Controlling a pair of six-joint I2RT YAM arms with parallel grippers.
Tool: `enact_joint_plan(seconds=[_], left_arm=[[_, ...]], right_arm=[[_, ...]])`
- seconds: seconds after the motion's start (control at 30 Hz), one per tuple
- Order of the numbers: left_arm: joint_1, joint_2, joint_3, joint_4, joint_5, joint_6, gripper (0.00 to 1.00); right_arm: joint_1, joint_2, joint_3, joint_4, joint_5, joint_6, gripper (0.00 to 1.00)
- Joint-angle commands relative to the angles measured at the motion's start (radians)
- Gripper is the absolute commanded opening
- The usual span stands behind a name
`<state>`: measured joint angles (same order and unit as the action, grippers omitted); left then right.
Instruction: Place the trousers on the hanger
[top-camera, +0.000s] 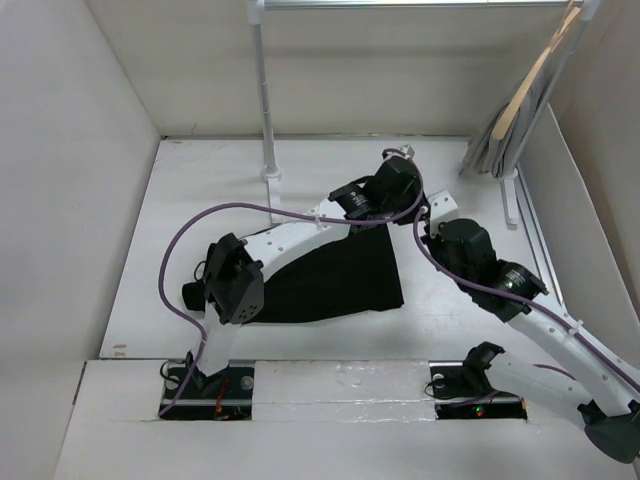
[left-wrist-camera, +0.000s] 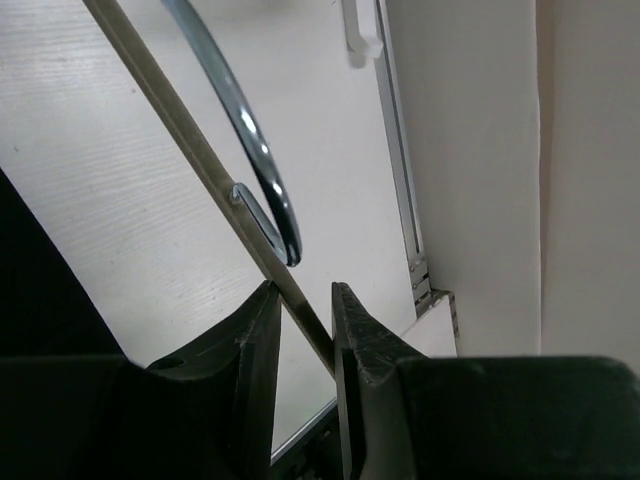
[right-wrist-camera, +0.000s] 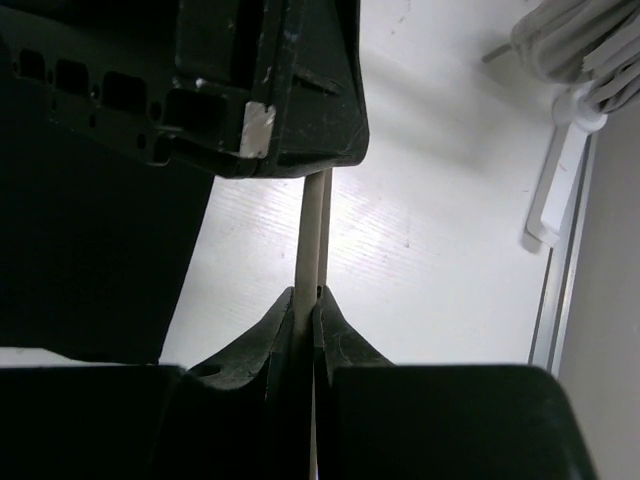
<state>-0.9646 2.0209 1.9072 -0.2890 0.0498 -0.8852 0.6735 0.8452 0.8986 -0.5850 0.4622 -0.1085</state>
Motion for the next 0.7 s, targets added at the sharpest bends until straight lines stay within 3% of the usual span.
enact_joint_plan(seconds=[0.0,0.07,0.17,0.2,0.23,0.43,0.6,0.67], left_arm=[[0.004,-0.092,-0.118,0.149,0.033,-0.041,0.00],[0.013,-0.123,-0.187,0.180,0.036,-0.055,0.00],[0.013,-0.168,-0.279,0.263,0.013,-0.087,0.00],[0.013,-0.177,-0.305,0.278,-0.001,-0.092,0.00],[0.013,-0.182,-0.306,0.278,-0.001,-0.092,0.00],[0.013,-0.194,-0.434,0.369,-0.022,-0.110,0.00],[0.013,-0.212,-0.482,0.398,-0.022,-0.133,0.00],[0.013,-0.229,-0.488,0.396,-0.039,-0.130,0.00]], right_arm=[[0.037,-0.031,-0.012,0.077,-0.094,0.006,0.04],[0.037,-0.034,-0.020,0.079,-0.111,0.004,0.06],[0.037,-0.051,-0.070,0.102,-0.148,0.004,0.22],[0.037,-0.057,-0.090,0.094,-0.163,0.024,0.35],[0.037,-0.060,-0.098,0.094,-0.163,0.024,0.35],[0.037,-0.063,-0.156,0.059,-0.226,0.072,0.59],[-0.001,-0.113,-0.077,-0.036,-0.255,0.073,0.81],[-0.029,-0.121,-0.037,-0.064,-0.316,0.073,0.83]])
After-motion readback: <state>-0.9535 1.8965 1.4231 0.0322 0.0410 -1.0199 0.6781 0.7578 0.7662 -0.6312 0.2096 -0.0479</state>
